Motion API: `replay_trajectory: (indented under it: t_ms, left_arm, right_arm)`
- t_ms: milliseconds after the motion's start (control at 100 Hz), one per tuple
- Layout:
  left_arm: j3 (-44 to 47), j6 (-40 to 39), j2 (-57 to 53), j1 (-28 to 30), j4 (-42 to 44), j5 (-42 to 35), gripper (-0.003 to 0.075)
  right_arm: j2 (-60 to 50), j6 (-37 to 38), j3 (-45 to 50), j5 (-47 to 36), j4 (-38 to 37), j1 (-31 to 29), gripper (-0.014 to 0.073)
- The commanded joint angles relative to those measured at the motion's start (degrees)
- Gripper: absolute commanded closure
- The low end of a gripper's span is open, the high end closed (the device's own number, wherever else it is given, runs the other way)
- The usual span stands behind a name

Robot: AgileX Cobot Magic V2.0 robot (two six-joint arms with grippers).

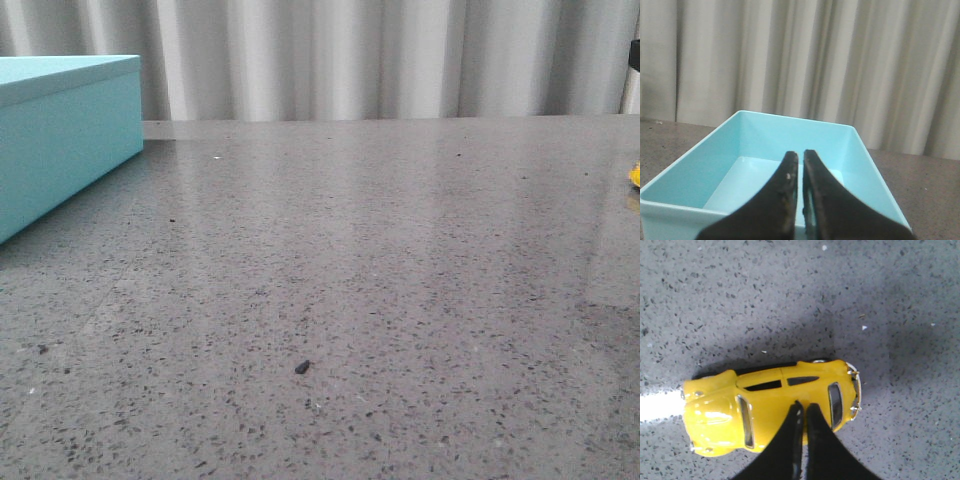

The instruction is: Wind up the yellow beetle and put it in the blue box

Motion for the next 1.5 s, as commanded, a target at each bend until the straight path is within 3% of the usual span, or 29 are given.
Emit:
replay_trajectory:
  t_ms: [0,230,650,1040,1490]
  left_arm:
    - [-2.0,-0.7,1.1,-0.5,0.1,-4.9,0.0741]
    - [-2.0,-0.7,1.1,-0.5,0.1,-4.9,0.0741]
    - [-2.0,-0.7,1.1,-0.5,0.1,-4.9,0.0741]
    - [-2.0,-0.7,1.1,-0.5,0.1,-3.7,0.0741]
    - [-2.0,-0.7,1.1,-0.5,0.1,-3.1,0.0741]
  right_arm:
    - [-1.9,0.2,-1.8,-0.5,0.1,-0.4,0.0654]
    - [-8.5,0.1,-7.7,2.3,4.3,2.0,0.0654]
    - [-14.6,0.1,-7.7,2.1,5.3,7.1,0.0654]
    - [-15.2,-1.3,-7.7,1.6,10.4,7.1,0.0654]
    - [-23.3,-1.9,-6.4,-2.3,10.4,7.1,0.0654]
